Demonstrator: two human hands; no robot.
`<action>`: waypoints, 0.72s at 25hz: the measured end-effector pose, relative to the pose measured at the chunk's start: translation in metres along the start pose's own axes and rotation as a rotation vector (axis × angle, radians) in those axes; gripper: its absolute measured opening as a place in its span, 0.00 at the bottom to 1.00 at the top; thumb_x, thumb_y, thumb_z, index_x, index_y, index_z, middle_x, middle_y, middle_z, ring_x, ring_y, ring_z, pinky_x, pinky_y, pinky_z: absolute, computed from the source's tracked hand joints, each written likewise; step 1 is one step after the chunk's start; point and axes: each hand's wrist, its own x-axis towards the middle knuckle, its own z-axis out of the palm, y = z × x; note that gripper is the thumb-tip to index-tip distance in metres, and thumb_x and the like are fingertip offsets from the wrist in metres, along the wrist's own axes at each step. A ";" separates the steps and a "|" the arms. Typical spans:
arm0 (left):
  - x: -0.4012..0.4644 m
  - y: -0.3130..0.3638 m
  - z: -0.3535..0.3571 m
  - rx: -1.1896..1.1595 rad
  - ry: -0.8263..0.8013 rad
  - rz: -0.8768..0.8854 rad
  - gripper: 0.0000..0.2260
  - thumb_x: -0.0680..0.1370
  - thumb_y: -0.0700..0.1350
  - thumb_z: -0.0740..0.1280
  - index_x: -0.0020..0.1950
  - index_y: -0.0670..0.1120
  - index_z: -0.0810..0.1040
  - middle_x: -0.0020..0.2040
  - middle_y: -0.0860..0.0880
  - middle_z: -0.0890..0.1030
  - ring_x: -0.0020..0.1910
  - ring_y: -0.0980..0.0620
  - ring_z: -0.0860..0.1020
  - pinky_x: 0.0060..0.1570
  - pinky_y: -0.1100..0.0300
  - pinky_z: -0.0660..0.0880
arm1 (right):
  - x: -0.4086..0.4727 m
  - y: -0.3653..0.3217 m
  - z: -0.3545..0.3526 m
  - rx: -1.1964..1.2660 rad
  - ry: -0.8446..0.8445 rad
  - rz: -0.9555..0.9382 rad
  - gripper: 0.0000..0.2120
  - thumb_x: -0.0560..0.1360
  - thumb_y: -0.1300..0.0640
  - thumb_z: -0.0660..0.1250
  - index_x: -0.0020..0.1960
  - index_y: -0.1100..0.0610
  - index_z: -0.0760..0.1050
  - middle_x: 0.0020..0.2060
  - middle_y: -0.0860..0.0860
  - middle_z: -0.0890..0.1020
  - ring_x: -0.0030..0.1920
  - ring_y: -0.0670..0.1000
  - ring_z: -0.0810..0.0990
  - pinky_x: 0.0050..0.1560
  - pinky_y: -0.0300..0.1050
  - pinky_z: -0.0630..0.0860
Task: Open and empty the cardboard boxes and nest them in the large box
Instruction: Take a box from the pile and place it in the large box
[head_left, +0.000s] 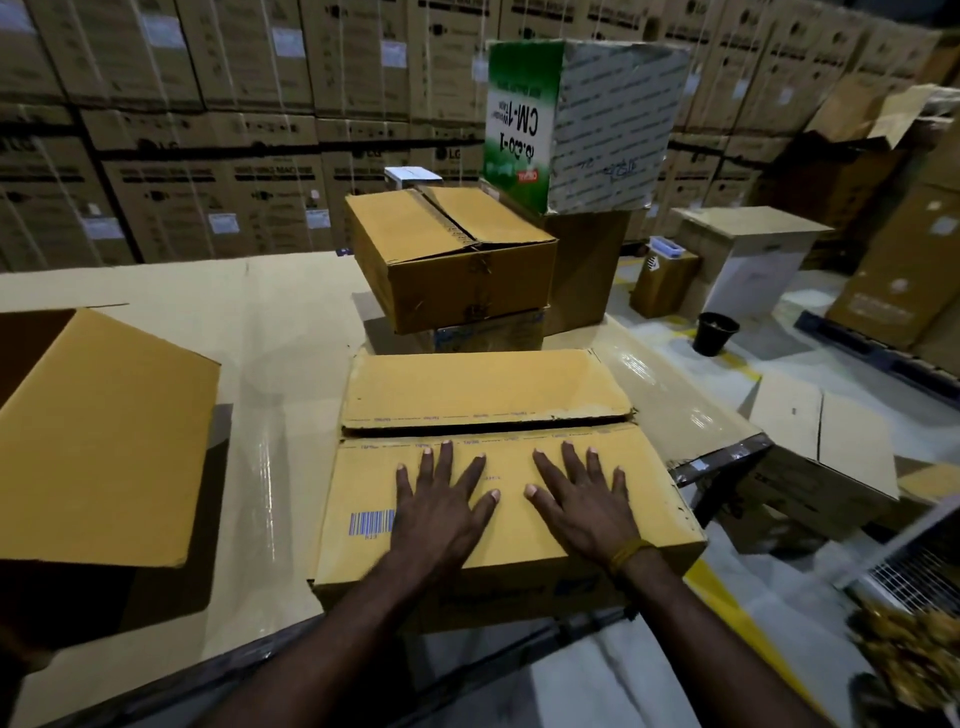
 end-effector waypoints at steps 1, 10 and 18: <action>0.005 -0.002 0.000 0.000 0.020 0.001 0.29 0.80 0.67 0.41 0.80 0.61 0.42 0.80 0.47 0.37 0.80 0.44 0.40 0.75 0.38 0.40 | 0.009 -0.002 -0.001 0.001 -0.002 -0.005 0.34 0.75 0.29 0.35 0.79 0.38 0.38 0.80 0.51 0.39 0.79 0.60 0.38 0.75 0.68 0.40; 0.054 -0.005 -0.004 -0.026 0.275 -0.025 0.32 0.80 0.66 0.50 0.79 0.61 0.37 0.75 0.46 0.24 0.77 0.42 0.32 0.76 0.38 0.48 | 0.065 -0.007 -0.012 0.154 0.253 -0.098 0.37 0.79 0.34 0.53 0.77 0.37 0.32 0.74 0.49 0.23 0.76 0.58 0.27 0.74 0.66 0.44; 0.129 -0.012 -0.022 0.041 0.621 -0.003 0.35 0.79 0.58 0.63 0.81 0.55 0.50 0.80 0.39 0.37 0.79 0.37 0.41 0.72 0.35 0.58 | 0.143 0.008 -0.030 0.061 0.678 -0.180 0.39 0.78 0.42 0.63 0.81 0.45 0.44 0.78 0.63 0.36 0.78 0.63 0.35 0.75 0.69 0.49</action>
